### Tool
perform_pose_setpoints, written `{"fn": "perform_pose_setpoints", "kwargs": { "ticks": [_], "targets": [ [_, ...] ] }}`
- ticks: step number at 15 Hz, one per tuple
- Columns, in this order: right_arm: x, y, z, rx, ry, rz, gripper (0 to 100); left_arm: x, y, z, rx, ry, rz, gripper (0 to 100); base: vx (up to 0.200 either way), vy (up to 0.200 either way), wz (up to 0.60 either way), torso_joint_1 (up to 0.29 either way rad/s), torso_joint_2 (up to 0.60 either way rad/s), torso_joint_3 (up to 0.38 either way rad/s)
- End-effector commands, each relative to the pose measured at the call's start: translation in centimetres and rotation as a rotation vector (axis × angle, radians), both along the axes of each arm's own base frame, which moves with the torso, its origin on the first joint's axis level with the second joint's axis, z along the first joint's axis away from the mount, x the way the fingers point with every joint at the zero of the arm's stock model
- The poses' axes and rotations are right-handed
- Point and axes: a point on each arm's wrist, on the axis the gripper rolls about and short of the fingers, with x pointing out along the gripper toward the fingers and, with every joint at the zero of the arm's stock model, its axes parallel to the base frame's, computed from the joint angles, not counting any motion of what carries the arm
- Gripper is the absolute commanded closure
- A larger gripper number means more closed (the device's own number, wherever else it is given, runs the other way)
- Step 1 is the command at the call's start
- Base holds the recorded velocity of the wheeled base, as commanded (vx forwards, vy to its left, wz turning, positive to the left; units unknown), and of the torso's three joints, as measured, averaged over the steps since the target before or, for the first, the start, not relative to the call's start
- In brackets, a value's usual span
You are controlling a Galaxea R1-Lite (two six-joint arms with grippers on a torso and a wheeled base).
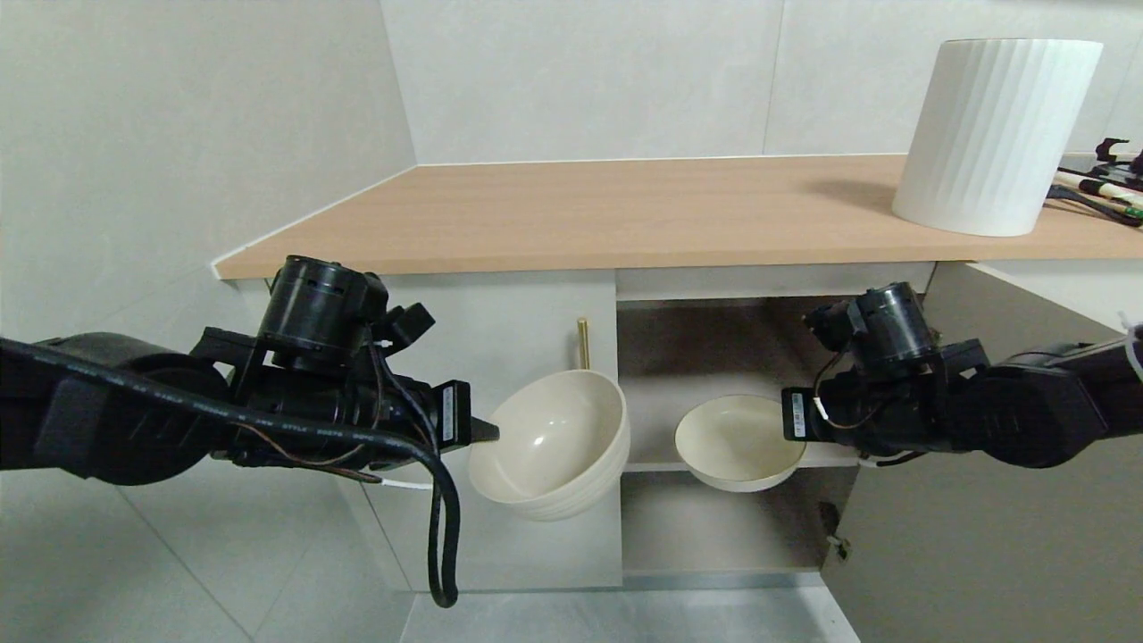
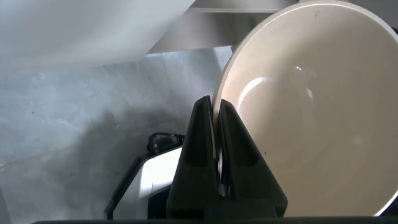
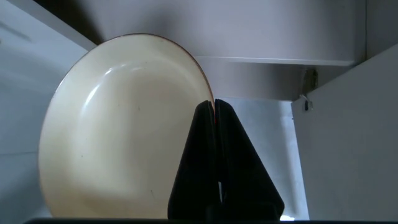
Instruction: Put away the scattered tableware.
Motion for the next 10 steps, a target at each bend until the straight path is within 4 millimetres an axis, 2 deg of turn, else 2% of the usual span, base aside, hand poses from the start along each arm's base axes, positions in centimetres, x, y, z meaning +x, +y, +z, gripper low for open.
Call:
{"fn": "perform_pose_setpoints", "kwargs": {
  "ticks": [1, 4, 7, 10],
  "targets": [
    [0.7, 0.3, -1.3, -0.010, 0.017, -0.001, 100, 0.1, 0.0, -0.1, 0.001, 0.005, 0.001, 100, 0.000, 0.000, 0.00, 0.000, 0.00, 0.000],
    [2.6, 1.3, -4.5, -0.011, 0.013, -0.003, 100, 0.1, 0.0, -0.1, 0.002, 0.004, 0.000, 100, 0.000, 0.000, 0.00, 0.000, 0.00, 0.000],
    [5.5, 2.4, -9.0, -0.049, 0.031, -0.063, 100, 0.1, -0.1, -0.3, 0.004, 0.010, -0.002, 100, 0.000, 0.000, 0.00, 0.000, 0.00, 0.000],
    [7.7, 2.8, -11.5, 0.014, 0.052, -0.163, 100, 0.1, -0.1, -0.3, 0.004, 0.011, -0.002, 100, 0.000, 0.000, 0.00, 0.000, 0.00, 0.000]
  ]
}}
